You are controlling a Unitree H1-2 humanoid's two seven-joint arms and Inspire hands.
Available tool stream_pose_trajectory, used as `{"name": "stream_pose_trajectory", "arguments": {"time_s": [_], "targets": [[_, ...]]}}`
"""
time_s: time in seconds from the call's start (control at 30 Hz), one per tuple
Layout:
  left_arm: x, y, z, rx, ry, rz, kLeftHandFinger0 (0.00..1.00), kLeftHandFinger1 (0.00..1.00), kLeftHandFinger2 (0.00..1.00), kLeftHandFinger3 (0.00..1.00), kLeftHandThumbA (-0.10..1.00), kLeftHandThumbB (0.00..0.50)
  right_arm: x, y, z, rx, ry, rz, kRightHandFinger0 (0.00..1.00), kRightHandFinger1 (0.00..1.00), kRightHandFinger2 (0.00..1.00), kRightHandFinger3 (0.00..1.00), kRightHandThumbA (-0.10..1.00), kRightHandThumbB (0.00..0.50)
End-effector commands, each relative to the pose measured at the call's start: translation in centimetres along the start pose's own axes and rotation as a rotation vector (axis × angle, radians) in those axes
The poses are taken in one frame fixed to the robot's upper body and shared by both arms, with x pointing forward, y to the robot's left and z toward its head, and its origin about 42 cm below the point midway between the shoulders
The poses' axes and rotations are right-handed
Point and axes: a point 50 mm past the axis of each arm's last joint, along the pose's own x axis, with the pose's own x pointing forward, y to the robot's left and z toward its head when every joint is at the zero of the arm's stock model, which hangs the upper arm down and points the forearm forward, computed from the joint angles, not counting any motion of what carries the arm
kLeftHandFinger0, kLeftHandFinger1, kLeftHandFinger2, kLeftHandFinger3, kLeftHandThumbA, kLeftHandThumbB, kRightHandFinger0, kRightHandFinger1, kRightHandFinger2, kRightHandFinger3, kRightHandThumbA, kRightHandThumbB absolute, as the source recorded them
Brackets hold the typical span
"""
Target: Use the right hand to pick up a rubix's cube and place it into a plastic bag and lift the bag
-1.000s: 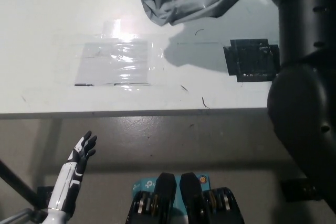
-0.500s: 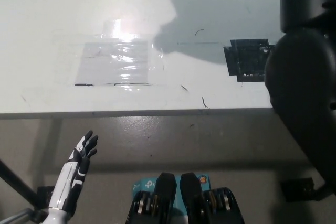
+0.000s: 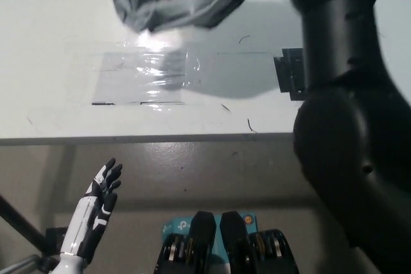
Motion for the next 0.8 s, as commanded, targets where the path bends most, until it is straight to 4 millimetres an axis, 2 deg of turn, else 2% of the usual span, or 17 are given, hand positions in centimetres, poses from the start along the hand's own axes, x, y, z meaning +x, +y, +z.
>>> {"name": "stream_pose_trajectory", "arguments": {"time_s": [0.0, 0.03, 0.1, 0.17, 0.2, 0.27, 0.3, 0.33, 0.43, 0.5, 0.53, 0.57, 0.6, 0.67, 0.7, 0.73, 0.77], "targets": [[0.8, 0.2, 1.1, 0.022, -0.038, -0.025, 1.00, 1.00, 1.00, 1.00, 0.92, 0.144, -0.8, 2.6, 1.4, 0.088, -0.060, 0.075, 0.00, 0.36, 0.78, 0.74, -0.10, 0.079], [0.8, 0.2, 1.1, 0.022, -0.039, -0.026, 1.00, 1.00, 1.00, 1.00, 0.91, 0.141, -0.8, 2.5, 0.8, 0.096, -0.050, 0.073, 0.00, 0.36, 0.77, 0.70, -0.10, 0.087], [0.9, 0.2, 1.0, 0.029, -0.043, -0.029, 1.00, 1.00, 1.00, 1.00, 0.90, 0.141, -1.0, 2.5, -0.1, 0.110, -0.024, 0.065, 0.00, 0.33, 0.77, 0.89, -0.10, 0.091], [1.0, 0.1, 1.0, 0.033, -0.043, -0.032, 1.00, 1.00, 1.00, 1.00, 0.90, 0.141, -1.1, 2.3, -0.6, 0.121, -0.017, 0.063, 0.00, 0.32, 0.80, 0.90, -0.10, 0.092], [1.0, 0.1, 1.0, 0.033, -0.042, -0.035, 1.00, 1.00, 1.00, 1.00, 0.89, 0.147, -1.2, 2.2, -1.2, 0.126, -0.016, 0.059, 0.00, 0.33, 0.84, 0.96, -0.10, 0.091], [1.1, 0.0, 1.0, 0.052, -0.044, -0.044, 1.00, 1.00, 1.00, 1.00, 0.89, 0.154, -1.4, 2.3, -2.6, 0.107, -0.005, 0.064, 0.00, 0.31, 0.84, 0.94, -0.10, 0.082], [1.1, 0.0, 1.0, 0.053, -0.043, -0.047, 1.00, 1.00, 1.00, 1.00, 0.90, 0.159, -1.5, 2.3, -3.0, 0.102, -0.001, 0.060, 0.00, 0.31, 0.84, 0.96, -0.10, 0.092], [1.1, -0.1, 1.0, 0.056, -0.044, -0.049, 1.00, 1.00, 1.00, 1.00, 0.90, 0.159, -1.5, 2.3, -3.4, 0.100, 0.001, 0.059, 0.00, 0.30, 0.84, 0.79, -0.10, 0.095], [1.3, -0.3, 1.0, 0.061, -0.047, -0.052, 1.00, 1.00, 1.00, 1.00, 0.90, 0.158, -1.5, 2.4, -4.4, 0.090, 0.009, 0.057, 0.00, 0.30, 0.85, 0.85, -0.10, 0.098], [1.6, -0.3, 1.1, 0.065, -0.047, -0.052, 1.00, 1.00, 1.00, 1.00, 0.89, 0.169, -1.3, 2.3, -5.2, 0.119, 0.030, 0.055, 0.00, 0.34, 0.91, 0.76, -0.10, 0.081], [1.7, -0.3, 1.2, 0.063, -0.047, -0.051, 1.00, 1.00, 1.00, 1.00, 0.88, 0.166, -1.2, 2.1, -5.3, 0.134, 0.041, 0.041, 0.00, 0.33, 0.90, 0.80, -0.10, 0.089], [1.7, -0.3, 1.3, 0.060, -0.047, -0.049, 1.00, 1.00, 1.00, 1.00, 0.87, 0.164, -1.0, 1.8, -5.5, 0.153, 0.058, 0.019, 0.00, 0.32, 0.88, 0.95, -0.10, 0.091], [1.7, -0.3, 1.3, 0.059, -0.047, -0.048, 1.00, 1.00, 1.00, 1.00, 0.86, 0.164, -1.0, 1.7, -5.6, 0.159, 0.063, 0.011, 0.00, 0.32, 0.87, 0.99, -0.10, 0.091], [1.8, -0.3, 1.3, 0.062, -0.047, -0.047, 1.00, 1.00, 1.00, 1.00, 0.86, 0.159, -0.7, 1.1, -5.8, 0.187, 0.075, -0.003, 0.00, 0.29, 0.85, 1.00, -0.10, 0.082], [1.7, -0.3, 1.3, 0.063, -0.044, -0.047, 1.00, 1.00, 1.00, 1.00, 0.85, 0.160, -0.4, -0.1, -6.4, 0.206, 0.068, -0.030, 0.00, 0.31, 0.84, 1.00, -0.10, 0.088], [1.7, -0.3, 1.3, 0.057, -0.042, -0.046, 1.00, 1.00, 1.00, 1.00, 0.84, 0.167, -0.3, -0.8, -6.7, 0.212, 0.064, -0.044, 0.00, 0.31, 0.84, 0.81, -0.10, 0.089], [1.7, -0.3, 1.3, 0.054, -0.042, -0.046, 1.00, 1.00, 1.00, 1.00, 0.83, 0.168, -0.2, -1.3, -6.9, 0.214, 0.067, -0.060, 0.00, 0.32, 0.85, 0.94, -0.10, 0.087]]}}
